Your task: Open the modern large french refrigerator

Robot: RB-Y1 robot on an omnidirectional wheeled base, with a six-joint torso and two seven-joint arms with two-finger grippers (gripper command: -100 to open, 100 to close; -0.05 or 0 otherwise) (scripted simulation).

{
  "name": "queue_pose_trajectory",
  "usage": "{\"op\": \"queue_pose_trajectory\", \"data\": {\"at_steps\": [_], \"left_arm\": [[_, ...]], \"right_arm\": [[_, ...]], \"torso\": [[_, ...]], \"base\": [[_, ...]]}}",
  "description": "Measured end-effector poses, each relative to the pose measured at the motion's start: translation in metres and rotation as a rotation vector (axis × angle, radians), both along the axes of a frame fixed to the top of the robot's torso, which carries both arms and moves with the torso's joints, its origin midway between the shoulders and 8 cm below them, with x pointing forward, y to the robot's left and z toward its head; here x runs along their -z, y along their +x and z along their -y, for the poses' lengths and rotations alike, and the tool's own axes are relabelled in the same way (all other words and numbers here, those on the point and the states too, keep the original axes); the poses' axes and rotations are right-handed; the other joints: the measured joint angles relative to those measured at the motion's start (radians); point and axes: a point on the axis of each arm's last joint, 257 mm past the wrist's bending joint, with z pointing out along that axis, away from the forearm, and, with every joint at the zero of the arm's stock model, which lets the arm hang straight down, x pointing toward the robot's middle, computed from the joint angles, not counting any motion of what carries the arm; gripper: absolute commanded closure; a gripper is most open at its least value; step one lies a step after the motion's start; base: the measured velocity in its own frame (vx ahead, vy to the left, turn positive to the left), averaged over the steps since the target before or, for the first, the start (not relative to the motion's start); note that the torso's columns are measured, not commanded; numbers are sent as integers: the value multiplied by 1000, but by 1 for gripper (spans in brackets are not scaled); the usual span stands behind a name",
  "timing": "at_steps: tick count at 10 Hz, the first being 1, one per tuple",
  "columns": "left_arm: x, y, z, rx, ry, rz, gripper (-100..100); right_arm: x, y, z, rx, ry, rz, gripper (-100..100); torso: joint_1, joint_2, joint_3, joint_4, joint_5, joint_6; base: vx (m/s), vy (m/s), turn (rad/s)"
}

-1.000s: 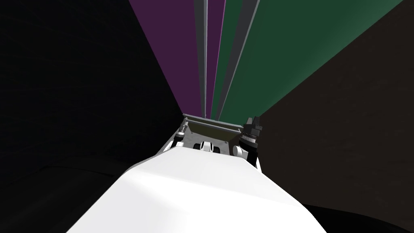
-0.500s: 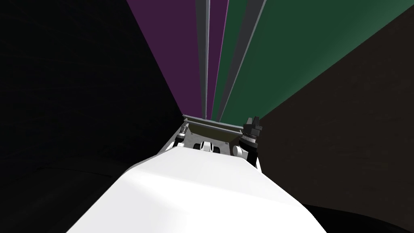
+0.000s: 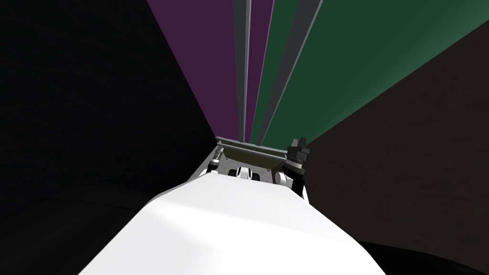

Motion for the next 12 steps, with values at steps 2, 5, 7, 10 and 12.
{"op": "queue_pose_trajectory", "data": {"at_steps": [2,5,7,10,12], "left_arm": [[13,-2,0,3,0,-15,-100],[34,-6,2,7,-1,-39,-100],[47,-9,5,10,-3,-58,-100],[65,-15,5,14,-7,-81,-100],[78,-19,8,17,-11,-101,-100]], "right_arm": [[0,0,0,0,0,0,0],[0,0,0,0,0,0,0],[0,0,0,0,0,0,0],[0,0,0,0,0,0,0],[0,0,0,0,0,0,0]], "torso": [[1,0,0,0,0,0],[0,1,1,0,0,0],[0,1,0,0,0,0],[1,0,0,0,0,0],[0,1,1,0,0,0]], "base": [[58,33,-13],[42,29,-12],[50,29,-11],[47,32,-10],[36,30,-10]]}}
